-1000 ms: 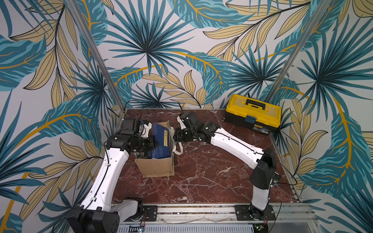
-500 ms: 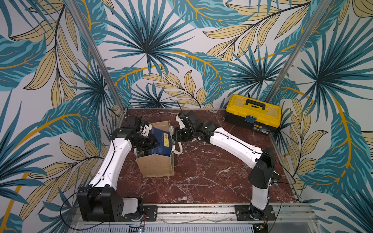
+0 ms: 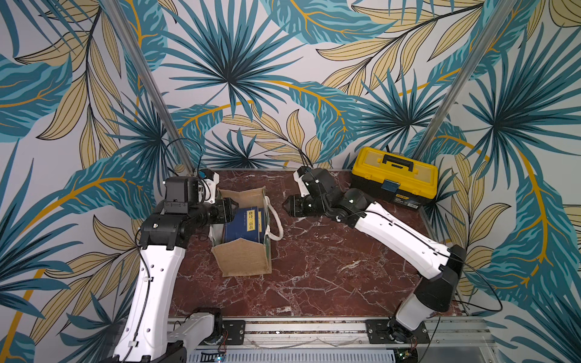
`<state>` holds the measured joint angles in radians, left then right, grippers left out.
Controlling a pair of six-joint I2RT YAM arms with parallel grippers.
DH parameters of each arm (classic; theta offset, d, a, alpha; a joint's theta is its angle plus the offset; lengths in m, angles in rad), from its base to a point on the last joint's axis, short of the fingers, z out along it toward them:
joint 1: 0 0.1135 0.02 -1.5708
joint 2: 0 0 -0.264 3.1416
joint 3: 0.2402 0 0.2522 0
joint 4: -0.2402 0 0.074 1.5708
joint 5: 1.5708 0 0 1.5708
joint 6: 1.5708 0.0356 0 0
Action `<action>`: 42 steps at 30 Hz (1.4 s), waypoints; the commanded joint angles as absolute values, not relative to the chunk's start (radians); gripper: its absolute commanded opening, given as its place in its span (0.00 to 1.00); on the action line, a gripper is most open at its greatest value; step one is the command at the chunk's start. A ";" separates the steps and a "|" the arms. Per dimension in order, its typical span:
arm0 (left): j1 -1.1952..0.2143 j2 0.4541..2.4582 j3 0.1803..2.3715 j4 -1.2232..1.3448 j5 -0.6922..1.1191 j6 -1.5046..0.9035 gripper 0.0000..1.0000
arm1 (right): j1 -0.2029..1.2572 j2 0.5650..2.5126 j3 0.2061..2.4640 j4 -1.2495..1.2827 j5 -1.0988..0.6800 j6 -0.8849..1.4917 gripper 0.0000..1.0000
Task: Put the books into the canvas bag
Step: Place the book in the canvas bag, then reset both arms
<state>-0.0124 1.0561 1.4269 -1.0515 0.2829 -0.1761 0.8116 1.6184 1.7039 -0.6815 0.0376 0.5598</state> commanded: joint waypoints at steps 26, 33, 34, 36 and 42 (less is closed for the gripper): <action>0.302 0.764 0.875 -0.497 0.033 -0.049 1.00 | 0.442 0.873 0.609 -0.081 0.754 0.104 0.99; 0.402 0.816 0.667 -0.261 0.062 -0.120 1.00 | 0.293 0.934 0.360 0.323 0.687 0.001 0.99; 0.408 0.822 0.624 -0.211 0.095 -0.121 1.00 | 0.266 0.945 0.340 0.351 0.662 0.009 0.99; 0.408 0.833 0.529 -0.107 0.166 -0.121 1.00 | 0.224 0.966 0.287 0.450 0.633 0.011 0.99; 0.396 0.914 0.409 0.091 0.279 -0.125 1.00 | 0.105 1.051 0.224 0.648 0.514 0.048 0.99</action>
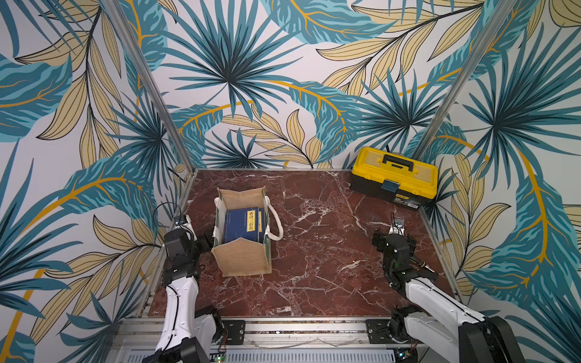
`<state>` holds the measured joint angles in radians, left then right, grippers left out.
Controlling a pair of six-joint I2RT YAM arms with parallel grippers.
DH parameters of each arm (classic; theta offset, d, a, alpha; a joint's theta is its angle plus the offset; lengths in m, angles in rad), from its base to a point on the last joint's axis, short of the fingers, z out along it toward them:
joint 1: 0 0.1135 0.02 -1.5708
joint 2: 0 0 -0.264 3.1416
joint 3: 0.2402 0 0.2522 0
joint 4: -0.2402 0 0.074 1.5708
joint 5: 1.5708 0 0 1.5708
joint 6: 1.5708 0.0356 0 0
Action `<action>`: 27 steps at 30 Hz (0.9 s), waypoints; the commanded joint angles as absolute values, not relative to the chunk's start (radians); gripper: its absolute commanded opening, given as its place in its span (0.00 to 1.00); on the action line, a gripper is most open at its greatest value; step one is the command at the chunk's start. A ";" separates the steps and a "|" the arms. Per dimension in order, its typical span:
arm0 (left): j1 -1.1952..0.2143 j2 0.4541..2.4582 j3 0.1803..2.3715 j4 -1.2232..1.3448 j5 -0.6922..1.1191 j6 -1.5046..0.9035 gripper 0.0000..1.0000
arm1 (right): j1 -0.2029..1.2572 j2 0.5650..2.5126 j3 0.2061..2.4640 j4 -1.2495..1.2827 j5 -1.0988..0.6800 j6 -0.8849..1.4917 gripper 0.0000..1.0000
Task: Put the books into the canvas bag
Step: Reset both arms
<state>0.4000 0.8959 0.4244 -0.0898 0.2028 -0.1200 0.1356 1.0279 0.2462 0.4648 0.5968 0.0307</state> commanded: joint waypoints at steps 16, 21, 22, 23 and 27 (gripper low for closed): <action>0.147 1.178 0.322 0.570 0.147 -0.089 1.00 | 0.043 1.448 0.221 1.167 0.392 0.031 0.99; 0.139 1.221 0.302 0.687 0.153 -0.096 1.00 | 0.040 1.518 0.240 1.196 0.378 0.023 0.99; 0.139 1.234 0.302 0.709 0.157 -0.097 1.00 | 0.040 1.504 0.254 1.145 0.379 0.030 0.99; 0.137 1.248 0.304 0.727 0.158 -0.097 1.00 | 0.040 1.501 0.263 1.122 0.381 0.034 0.99; 0.127 1.323 0.341 0.762 0.170 -0.086 0.99 | 0.038 1.507 0.307 1.049 0.368 0.029 0.99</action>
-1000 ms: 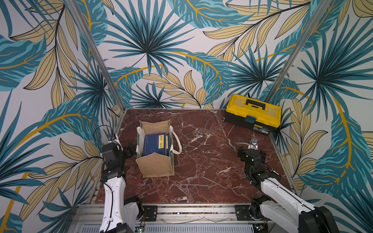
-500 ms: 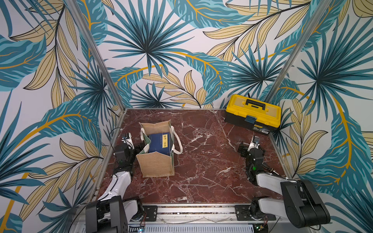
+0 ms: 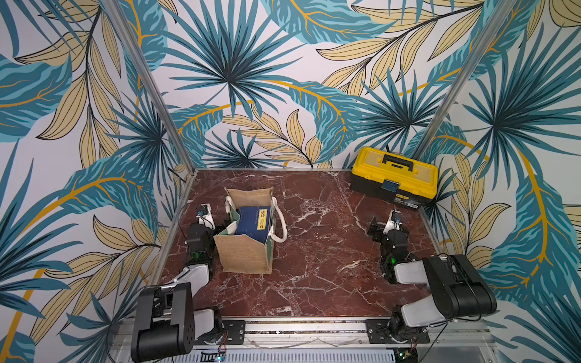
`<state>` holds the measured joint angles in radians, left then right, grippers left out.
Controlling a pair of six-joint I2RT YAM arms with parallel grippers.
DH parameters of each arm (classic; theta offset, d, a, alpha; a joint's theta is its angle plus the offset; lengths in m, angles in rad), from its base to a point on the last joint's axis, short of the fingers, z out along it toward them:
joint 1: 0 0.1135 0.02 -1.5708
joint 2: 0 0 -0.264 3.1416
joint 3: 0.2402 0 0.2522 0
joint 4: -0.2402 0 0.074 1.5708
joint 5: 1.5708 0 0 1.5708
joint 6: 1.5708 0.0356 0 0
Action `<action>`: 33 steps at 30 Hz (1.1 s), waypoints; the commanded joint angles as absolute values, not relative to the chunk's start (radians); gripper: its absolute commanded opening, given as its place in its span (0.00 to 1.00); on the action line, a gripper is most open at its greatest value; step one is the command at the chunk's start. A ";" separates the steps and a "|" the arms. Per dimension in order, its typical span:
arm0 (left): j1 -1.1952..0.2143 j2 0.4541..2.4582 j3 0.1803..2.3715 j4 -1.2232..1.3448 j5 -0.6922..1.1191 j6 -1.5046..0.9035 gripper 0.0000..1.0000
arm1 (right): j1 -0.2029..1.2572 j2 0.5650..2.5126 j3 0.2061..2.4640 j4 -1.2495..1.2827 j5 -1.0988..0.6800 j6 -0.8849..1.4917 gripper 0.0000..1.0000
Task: Put the books into the canvas bag
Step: Reset both arms
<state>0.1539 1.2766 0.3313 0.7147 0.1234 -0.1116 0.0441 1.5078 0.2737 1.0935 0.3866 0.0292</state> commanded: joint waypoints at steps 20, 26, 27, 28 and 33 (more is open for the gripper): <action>0.105 1.515 0.391 0.851 0.135 -0.062 1.00 | 0.035 1.508 0.351 0.969 0.374 0.034 1.00; 0.103 1.514 0.391 0.849 0.130 -0.060 1.00 | 0.035 1.508 0.350 0.971 0.374 0.034 1.00; 0.102 1.514 0.391 0.849 0.129 -0.060 1.00 | 0.035 1.509 0.350 0.971 0.374 0.033 1.00; 0.100 1.514 0.391 0.848 0.130 -0.060 1.00 | 0.035 1.508 0.350 0.971 0.374 0.034 0.99; 0.101 1.515 0.391 0.846 0.141 -0.053 0.99 | 0.035 1.509 0.352 0.968 0.373 0.033 1.00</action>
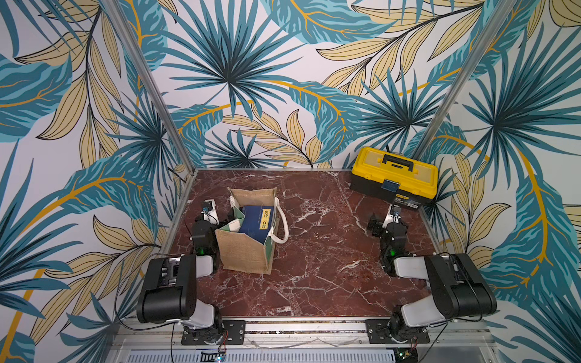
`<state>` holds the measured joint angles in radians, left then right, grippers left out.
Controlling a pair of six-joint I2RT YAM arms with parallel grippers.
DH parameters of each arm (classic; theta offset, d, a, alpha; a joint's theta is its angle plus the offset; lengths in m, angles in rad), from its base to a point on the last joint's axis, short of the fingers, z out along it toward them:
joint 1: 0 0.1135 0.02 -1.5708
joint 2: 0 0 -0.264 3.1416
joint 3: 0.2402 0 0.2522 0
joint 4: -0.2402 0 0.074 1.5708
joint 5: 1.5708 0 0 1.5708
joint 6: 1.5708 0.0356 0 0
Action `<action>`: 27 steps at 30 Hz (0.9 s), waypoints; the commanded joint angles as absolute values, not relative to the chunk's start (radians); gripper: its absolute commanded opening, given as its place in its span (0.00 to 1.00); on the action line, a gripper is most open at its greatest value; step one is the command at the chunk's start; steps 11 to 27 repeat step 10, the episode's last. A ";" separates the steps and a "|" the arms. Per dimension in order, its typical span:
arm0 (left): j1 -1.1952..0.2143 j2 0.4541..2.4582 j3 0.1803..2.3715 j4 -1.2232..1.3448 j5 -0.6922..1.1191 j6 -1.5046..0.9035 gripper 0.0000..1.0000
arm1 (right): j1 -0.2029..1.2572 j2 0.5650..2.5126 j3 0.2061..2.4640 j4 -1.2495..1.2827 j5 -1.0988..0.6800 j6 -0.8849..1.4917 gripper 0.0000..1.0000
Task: Put the books into the canvas bag
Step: Reset both arms
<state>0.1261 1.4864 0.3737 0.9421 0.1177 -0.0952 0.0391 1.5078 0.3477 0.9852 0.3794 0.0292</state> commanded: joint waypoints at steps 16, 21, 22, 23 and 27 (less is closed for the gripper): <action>0.101 1.514 0.397 0.838 0.144 -0.051 1.00 | 0.035 1.508 0.351 0.968 0.373 0.035 1.00; 0.101 1.514 0.397 0.838 0.144 -0.051 1.00 | 0.035 1.508 0.351 0.968 0.373 0.035 1.00; 0.101 1.514 0.397 0.838 0.144 -0.051 1.00 | 0.035 1.508 0.351 0.968 0.373 0.035 1.00; 0.101 1.514 0.397 0.838 0.144 -0.051 1.00 | 0.035 1.508 0.351 0.968 0.373 0.035 1.00; 0.101 1.514 0.397 0.838 0.144 -0.051 1.00 | 0.035 1.508 0.351 0.968 0.373 0.035 1.00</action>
